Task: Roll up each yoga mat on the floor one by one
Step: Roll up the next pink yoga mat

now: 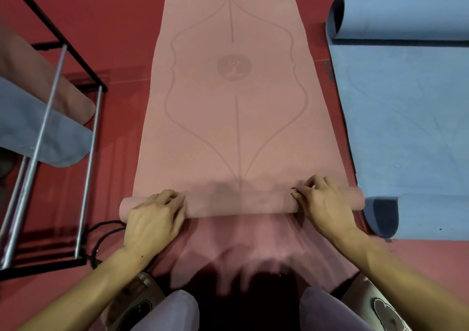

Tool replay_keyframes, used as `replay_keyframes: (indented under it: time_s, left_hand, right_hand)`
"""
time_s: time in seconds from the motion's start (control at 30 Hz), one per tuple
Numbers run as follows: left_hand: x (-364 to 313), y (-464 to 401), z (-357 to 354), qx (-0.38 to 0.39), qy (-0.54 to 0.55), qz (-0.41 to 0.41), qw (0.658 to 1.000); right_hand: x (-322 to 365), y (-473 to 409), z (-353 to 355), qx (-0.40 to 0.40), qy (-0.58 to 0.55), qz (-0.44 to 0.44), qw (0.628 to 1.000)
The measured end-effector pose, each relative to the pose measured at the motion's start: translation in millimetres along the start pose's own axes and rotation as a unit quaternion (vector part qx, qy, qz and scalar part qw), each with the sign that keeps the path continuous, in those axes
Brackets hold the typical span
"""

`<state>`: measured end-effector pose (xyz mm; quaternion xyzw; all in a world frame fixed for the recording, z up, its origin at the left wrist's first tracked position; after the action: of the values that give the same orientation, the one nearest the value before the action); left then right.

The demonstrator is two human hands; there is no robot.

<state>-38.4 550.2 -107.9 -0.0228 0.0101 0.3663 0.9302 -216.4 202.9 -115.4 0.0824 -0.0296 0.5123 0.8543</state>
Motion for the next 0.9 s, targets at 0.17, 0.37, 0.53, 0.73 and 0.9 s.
replay_keyframes:
  time_s: [0.17,0.37,0.53,0.73,0.9]
  left_hand:
    - [-0.7,3.6,-4.1,0.051,0.006,-0.016,0.999]
    - [21.4,-11.5,-12.9,0.034,0.097,-0.016,0.995]
    - [23.3,-19.2,-9.8,0.093,0.102,-0.050,0.989]
    - [19.1,-20.1,-6.7,0.177,0.133,-0.055,0.973]
    - [29.5,-32.9,-14.9,0.250,0.153,-0.008,0.956]
  right_hand:
    - [5.8,10.8,-1.4,0.035,0.039,0.045,0.998]
    - [10.3,4.7,0.2,-0.012,0.031,0.069,0.997]
    - [3.9,5.0,0.1,0.000,0.050,0.077,0.996]
    - [-5.2,7.8,-2.6,0.081,0.071,0.061,0.992]
    - [-2.9,-7.3,1.8,0.140,0.047,0.045,0.988]
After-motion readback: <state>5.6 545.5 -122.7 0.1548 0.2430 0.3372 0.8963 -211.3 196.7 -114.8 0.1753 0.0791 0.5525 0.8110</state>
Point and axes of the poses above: each hand's wrist, its own y-axis away from the middle knuckle, its own z-axis out of the back of the hand, x = y × z, the point moved 6 cm from there along -y, towards the middle knuckle, and after that the axes turned 2 degrees about -z, right-handed, at the moved point
